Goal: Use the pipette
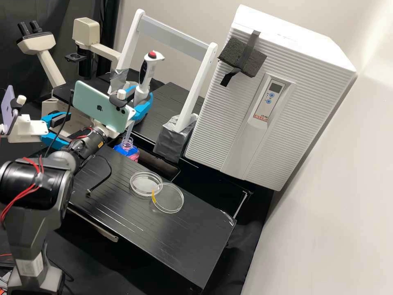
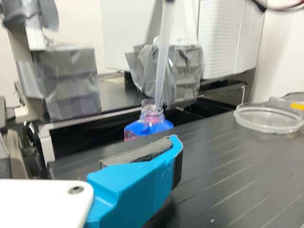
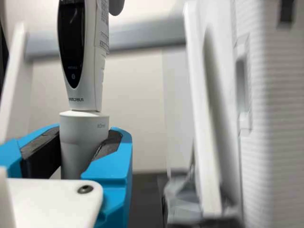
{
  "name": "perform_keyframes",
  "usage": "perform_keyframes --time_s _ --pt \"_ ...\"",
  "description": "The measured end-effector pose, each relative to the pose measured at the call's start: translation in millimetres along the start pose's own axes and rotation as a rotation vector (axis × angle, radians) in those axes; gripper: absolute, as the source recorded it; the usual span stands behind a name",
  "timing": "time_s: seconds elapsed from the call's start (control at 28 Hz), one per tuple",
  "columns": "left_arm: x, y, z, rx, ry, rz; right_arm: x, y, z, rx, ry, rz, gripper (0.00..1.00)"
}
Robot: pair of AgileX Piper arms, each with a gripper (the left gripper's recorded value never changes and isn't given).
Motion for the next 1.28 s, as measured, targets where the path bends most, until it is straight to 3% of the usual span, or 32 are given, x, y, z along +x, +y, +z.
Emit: perform_keyframes --time_s 0.18,0.32,0.43,0.54,0.64,0.68,0.71,0.86,1.18,1.28 --pt "-3.0 8.3 8.5 -0.005 -0.04 0.03 -10 39.1 -11.9 0.015 0.078 0.081 0.0" --pt "-3.3 6.7 21.2 0.008 -0.099 0.025 -26 64.3 -8.6 0.013 0.103 0.094 0.0" --pt "-3.0 4.0 29.1 0.011 -0.131 0.017 -39 74.5 -1.2 -0.004 0.104 0.067 0.0" --pt "-3.1 2.1 35.0 0.011 -0.153 0.01 -50 80.6 4.6 -0.021 0.089 0.048 0.0" --pt "-3.4 0.4 40.4 0.011 -0.172 0.004 -59 84.9 13.6 -0.059 0.054 0.032 0.0" --pt "-3.4 0.4 40.4 0.011 -0.172 0.004 -59 84.9 13.6 -0.059 0.054 0.032 0.0" --pt "-2.7 -1.0 42.6 0.014 -0.183 -0.002 -64 87.8 19.4 -0.071 0.025 0.032 0.0" --pt "0.2 -3.5 46.7 0.023 -0.206 -0.011 -71 94.1 29.4 -0.102 -0.021 0.042 0.0" --pt "4.2 -1.4 52.8 0.028 -0.231 -0.003 -80 105.0 36.8 -0.144 -0.039 0.072 0.0" --pt "5.7 -2.2 52.7 0.028 -0.231 -0.005 -81 105.9 36.8 -0.141 -0.04 0.077 0.0"
